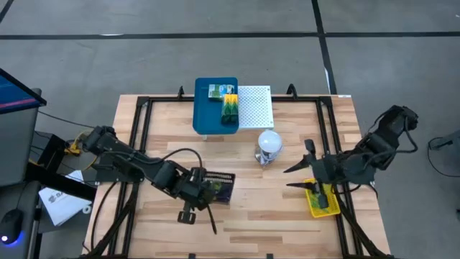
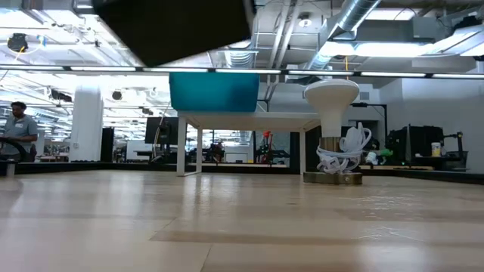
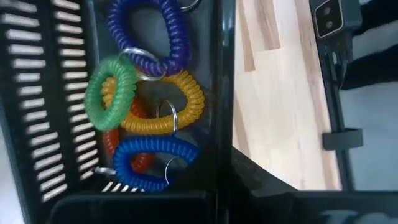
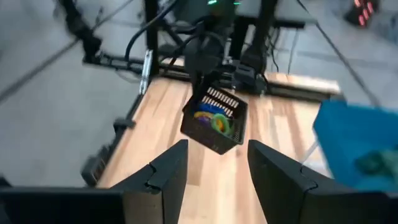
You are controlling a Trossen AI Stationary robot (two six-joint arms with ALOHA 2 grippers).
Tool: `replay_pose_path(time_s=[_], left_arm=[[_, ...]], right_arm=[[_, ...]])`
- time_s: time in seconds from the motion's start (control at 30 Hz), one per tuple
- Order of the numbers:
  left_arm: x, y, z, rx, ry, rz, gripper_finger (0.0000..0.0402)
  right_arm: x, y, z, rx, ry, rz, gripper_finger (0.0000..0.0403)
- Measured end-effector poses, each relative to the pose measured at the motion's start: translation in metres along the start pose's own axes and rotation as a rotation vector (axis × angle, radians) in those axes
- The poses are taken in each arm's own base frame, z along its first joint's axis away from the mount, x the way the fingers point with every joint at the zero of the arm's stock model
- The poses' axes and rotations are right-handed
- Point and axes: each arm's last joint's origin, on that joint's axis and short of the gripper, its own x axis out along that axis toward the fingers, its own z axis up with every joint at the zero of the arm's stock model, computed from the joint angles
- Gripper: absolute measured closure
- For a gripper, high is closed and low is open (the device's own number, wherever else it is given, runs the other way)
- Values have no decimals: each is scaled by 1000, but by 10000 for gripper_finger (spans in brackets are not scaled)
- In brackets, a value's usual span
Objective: Pick & Place Office Desk Supplies
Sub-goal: Put the black bin with spring keychains on the shelf
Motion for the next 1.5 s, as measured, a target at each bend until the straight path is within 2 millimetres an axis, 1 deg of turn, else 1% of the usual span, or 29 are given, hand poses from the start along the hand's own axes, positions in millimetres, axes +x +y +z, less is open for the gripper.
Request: replay_pose_path(time_s=[0.13,0.27,0.33,0.43,0.57,0.63,0.73,0.8,0.87,0.93,1.07,1.13,1.3,1.5], left_arm=[[-14,1,17,89,13,34,401],[-28,2,29,145,0,62,401],[-34,1,34,163,-11,72,401],[-41,0,42,175,-22,72,401],[-45,-2,46,185,-29,71,401],[-45,-2,46,185,-28,71,401],[-45,-3,44,190,-15,72,401],[-45,-6,42,211,1,77,401],[-46,-9,40,239,9,74,401],[-46,-11,39,253,14,68,401],[-46,-12,36,273,39,76,401],[-46,-12,33,288,63,95,401],[-47,-12,33,288,68,98,401],[-47,-14,31,287,73,103,401]], right_arm=[[-11,-2,10,-238,-4,55,243],[-16,-3,16,-493,-39,84,246],[-16,-4,18,-545,-46,78,249],[-9,-5,26,-539,-41,53,255],[6,-2,37,-525,-24,58,263],[16,-2,44,-481,3,89,266],[29,-5,52,-405,111,190,265],[36,-7,56,-390,207,238,264],[43,-7,59,-418,304,274,265],[49,-5,63,-476,363,318,267],[64,-1,73,-566,390,409,268],[77,-2,76,-600,406,441,268],[114,-5,75,-682,455,464,268],[139,-5,67,-763,478,484,269]])
